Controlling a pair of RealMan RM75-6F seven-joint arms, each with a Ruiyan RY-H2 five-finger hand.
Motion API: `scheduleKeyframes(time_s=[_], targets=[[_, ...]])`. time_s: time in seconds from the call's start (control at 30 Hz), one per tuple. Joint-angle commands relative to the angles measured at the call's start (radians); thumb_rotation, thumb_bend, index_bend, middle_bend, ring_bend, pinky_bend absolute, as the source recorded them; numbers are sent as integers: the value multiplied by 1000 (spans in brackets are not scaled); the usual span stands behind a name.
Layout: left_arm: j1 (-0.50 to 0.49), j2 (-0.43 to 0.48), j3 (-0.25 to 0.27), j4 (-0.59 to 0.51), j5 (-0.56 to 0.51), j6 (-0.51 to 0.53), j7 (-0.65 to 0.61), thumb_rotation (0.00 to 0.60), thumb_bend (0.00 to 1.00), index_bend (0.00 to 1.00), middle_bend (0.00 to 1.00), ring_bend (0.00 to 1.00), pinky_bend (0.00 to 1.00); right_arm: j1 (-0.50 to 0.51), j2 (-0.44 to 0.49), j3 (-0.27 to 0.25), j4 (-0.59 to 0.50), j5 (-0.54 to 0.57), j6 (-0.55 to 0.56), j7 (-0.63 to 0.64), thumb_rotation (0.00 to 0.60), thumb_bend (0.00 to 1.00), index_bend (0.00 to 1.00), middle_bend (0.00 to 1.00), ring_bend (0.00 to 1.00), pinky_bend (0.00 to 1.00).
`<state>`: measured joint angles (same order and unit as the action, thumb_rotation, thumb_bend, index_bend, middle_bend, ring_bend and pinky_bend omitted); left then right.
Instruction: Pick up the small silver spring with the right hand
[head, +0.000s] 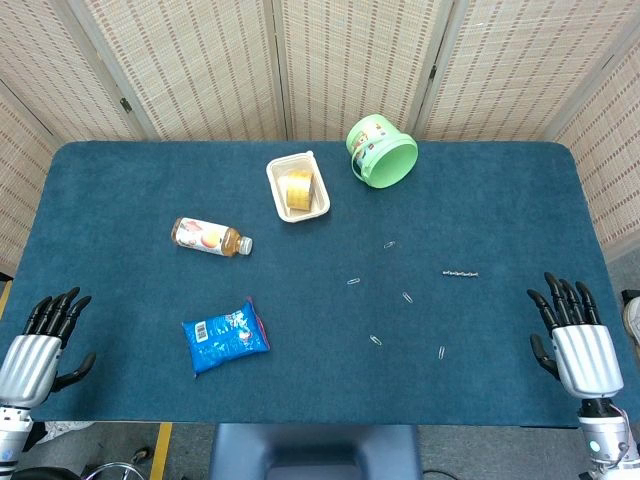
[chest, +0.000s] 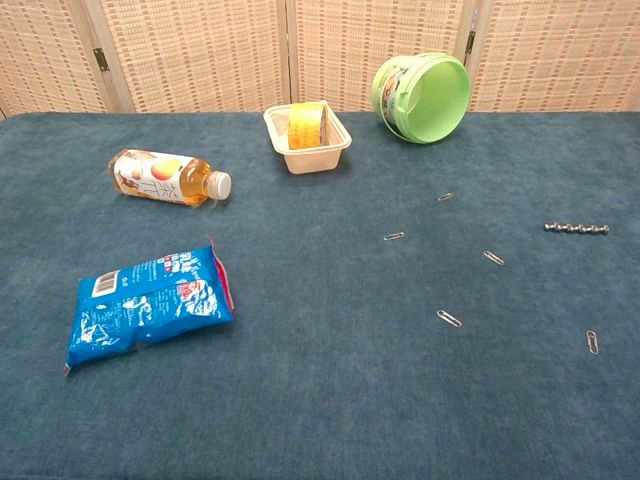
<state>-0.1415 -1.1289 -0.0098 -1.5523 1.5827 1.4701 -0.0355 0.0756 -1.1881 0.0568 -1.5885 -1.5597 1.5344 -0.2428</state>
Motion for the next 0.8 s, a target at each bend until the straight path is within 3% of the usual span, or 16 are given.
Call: scheduleKeyframes(time_s=[0.03,0.3,0.67,0.8], targets=[[0,1,0,0,-1,1,-1,600,401,0,0,21,0,2,1,1,1,5,-5,3,600,454,152,0,0,0],[-2,-2,2,-1,-1,-5,1,600,401,0,0,21,0,21,4,19,11,39,-44,25,600,455,152,0,0,0],[-8,0,1,3,-10,-20,-13,600,401,0,0,21,0,180,-3,82,110,154,-320,152,600,454,152,0,0,0],[-7,1,4,-1,-4,-16,-14,600,401,0,0,21,0,259,-71,114,225,195,-420,192,600,454,197,0,0,0]])
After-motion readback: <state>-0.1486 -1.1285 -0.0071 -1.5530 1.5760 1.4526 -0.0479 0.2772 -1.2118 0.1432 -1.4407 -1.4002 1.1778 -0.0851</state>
